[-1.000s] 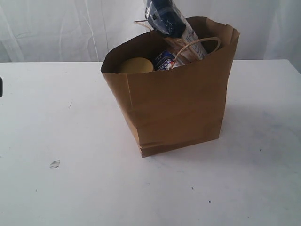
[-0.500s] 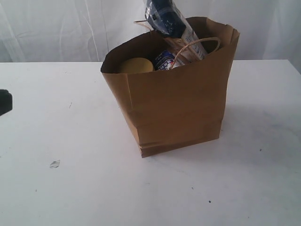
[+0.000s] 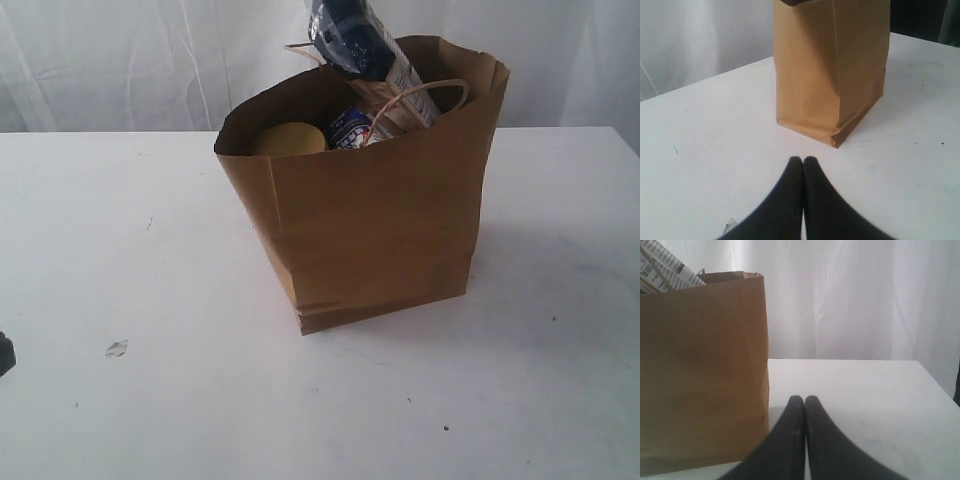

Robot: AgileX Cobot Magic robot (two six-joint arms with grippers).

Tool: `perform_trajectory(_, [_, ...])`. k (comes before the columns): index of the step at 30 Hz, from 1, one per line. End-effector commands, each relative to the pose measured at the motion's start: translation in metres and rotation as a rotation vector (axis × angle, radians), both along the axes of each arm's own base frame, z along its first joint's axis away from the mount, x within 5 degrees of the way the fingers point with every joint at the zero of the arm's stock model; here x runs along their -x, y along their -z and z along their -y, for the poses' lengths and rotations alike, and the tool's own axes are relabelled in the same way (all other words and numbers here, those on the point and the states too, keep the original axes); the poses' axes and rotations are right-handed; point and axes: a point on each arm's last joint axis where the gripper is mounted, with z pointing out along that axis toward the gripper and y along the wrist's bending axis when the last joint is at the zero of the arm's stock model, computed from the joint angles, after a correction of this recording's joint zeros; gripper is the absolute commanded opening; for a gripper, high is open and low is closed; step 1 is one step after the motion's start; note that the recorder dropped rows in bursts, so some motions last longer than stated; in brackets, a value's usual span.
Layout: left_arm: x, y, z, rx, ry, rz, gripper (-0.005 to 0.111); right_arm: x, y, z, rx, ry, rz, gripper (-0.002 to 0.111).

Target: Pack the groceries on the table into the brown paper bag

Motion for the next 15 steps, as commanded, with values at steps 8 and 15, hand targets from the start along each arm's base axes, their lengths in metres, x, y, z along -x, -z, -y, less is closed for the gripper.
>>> perform_trajectory(8, [0.013, 0.034, -0.010, 0.134, -0.021, -0.007, 0.000, 0.000, 0.001, 0.000, 0.006, 0.002, 0.009, 0.000])
perform_trajectory(15, [0.014, 0.035, -0.011, 0.161, -0.026, -0.038, 0.000, 0.000, 0.001, 0.000, 0.006, 0.002, 0.009, 0.000])
